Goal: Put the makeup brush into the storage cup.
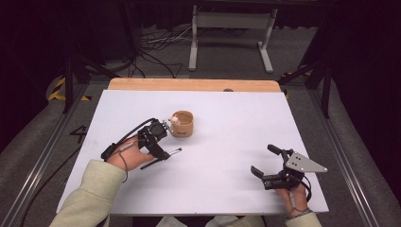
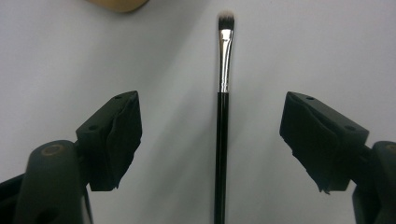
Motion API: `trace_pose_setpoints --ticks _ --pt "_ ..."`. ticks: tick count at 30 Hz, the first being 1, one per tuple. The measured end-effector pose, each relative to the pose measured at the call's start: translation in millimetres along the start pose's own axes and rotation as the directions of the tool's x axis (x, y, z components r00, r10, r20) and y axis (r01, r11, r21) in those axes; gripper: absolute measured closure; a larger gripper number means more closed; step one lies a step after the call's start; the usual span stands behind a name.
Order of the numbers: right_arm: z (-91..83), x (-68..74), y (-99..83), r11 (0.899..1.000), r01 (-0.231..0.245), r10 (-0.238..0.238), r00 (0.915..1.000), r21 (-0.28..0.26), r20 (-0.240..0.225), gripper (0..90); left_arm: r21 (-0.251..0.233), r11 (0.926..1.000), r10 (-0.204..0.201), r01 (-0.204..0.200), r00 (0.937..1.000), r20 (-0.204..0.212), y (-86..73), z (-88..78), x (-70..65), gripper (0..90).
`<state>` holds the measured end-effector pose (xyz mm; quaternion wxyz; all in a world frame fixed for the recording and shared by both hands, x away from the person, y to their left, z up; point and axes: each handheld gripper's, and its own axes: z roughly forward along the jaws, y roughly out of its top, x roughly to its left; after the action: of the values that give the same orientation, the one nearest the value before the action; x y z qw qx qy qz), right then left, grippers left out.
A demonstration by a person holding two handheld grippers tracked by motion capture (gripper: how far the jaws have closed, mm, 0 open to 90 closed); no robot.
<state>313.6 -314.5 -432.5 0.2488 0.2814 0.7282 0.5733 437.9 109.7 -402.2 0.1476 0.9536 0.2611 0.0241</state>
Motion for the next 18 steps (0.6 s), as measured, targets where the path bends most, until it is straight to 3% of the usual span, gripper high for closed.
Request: trace_pose_setpoints --ticks 18 --pt "-1.2 -0.9 0.3 1.000 -0.005 0.005 0.9999 -0.006 0.012 0.4 0.055 0.9985 0.004 -0.004 1.0000 0.009 -2.8 18.4 0.8 29.5"
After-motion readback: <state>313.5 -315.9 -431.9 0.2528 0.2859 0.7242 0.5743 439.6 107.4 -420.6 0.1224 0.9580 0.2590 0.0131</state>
